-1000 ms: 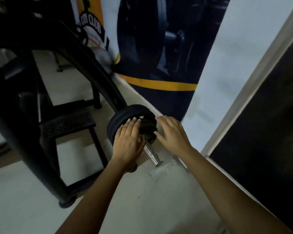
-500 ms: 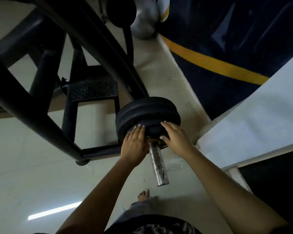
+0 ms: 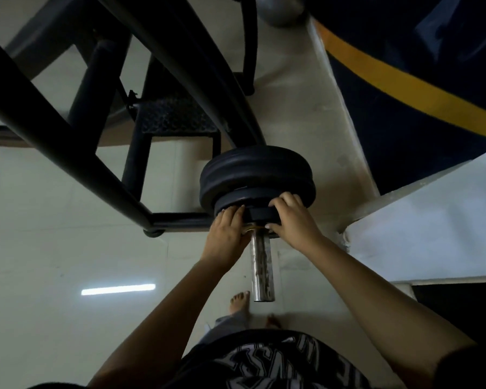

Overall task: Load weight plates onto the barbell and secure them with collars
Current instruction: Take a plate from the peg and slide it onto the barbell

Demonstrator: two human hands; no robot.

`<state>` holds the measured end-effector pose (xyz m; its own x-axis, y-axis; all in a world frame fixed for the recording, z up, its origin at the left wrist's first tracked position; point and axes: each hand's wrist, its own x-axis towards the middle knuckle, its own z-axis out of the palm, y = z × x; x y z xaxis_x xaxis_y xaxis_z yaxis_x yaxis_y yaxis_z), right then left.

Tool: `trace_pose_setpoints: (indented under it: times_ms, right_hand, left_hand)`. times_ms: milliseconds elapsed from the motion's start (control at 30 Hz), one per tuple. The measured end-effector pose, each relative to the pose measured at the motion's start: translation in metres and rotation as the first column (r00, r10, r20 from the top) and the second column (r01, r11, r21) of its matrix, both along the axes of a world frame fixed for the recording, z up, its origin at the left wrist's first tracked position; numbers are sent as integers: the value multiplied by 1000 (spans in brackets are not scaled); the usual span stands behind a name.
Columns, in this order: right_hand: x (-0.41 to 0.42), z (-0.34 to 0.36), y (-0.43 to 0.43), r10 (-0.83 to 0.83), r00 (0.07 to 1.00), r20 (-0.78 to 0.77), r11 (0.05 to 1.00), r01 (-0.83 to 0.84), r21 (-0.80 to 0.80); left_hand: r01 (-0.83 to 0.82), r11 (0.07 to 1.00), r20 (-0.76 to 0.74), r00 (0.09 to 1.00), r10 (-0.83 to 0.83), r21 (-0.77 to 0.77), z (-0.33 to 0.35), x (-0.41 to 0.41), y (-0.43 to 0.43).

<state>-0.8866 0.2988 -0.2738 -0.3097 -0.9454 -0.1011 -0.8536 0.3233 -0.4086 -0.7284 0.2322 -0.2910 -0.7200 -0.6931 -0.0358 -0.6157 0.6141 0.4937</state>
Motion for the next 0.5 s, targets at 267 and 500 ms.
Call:
trace_pose_setpoints:
  times_ms: [267,500]
  right_hand:
    - [-8,-2,0,70,993,94,991,-80,107]
    - [9,-3,23,49,995,89,991,-59,120]
  left_hand:
    - [119,969,-18,993,-118,218,0,1,-33]
    - [122,972,-72,991,-109,200,-2,14,-8]
